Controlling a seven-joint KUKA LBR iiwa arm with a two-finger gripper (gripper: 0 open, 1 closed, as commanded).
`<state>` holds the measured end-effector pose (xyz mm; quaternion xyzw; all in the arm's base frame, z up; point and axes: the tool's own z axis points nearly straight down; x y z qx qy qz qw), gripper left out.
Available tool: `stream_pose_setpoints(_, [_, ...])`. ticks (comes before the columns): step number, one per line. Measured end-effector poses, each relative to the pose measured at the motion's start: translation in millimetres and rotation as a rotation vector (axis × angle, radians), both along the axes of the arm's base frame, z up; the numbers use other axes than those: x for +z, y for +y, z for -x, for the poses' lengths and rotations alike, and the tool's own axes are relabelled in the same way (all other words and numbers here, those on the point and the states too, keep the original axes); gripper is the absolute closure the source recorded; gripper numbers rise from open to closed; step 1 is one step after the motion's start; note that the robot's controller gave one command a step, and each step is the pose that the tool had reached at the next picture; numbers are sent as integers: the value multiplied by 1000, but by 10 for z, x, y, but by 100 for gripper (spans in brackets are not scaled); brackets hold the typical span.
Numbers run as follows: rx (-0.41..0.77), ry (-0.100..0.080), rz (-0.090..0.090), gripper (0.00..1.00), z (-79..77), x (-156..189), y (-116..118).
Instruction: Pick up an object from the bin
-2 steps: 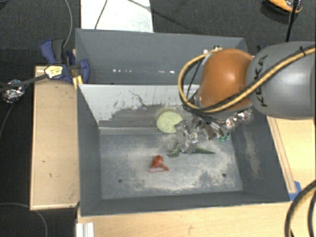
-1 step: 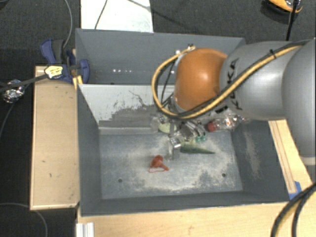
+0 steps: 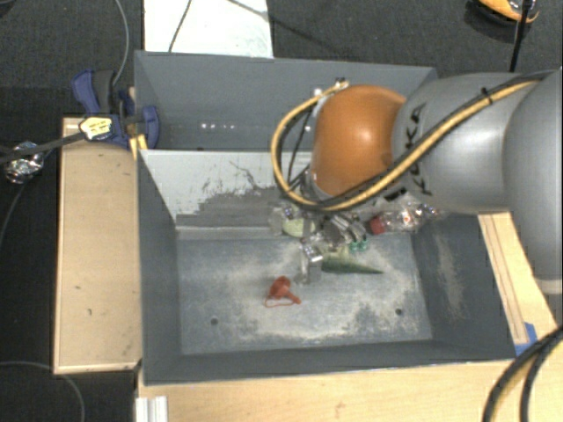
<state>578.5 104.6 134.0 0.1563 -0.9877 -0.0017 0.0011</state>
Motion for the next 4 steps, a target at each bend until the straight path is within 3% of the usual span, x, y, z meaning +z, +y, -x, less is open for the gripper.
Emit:
stream_pose_setpoints(1, [7,-5,-2,0,323,-428,17])
stream_pose_setpoints(2, [-361,-2,0,100,490,-552,74])
stream_pose_setpoints(3, [-361,-2,0,100,490,-552,74])
stream_pose_setpoints(4, [-365,4,2,100,438,-247,66])
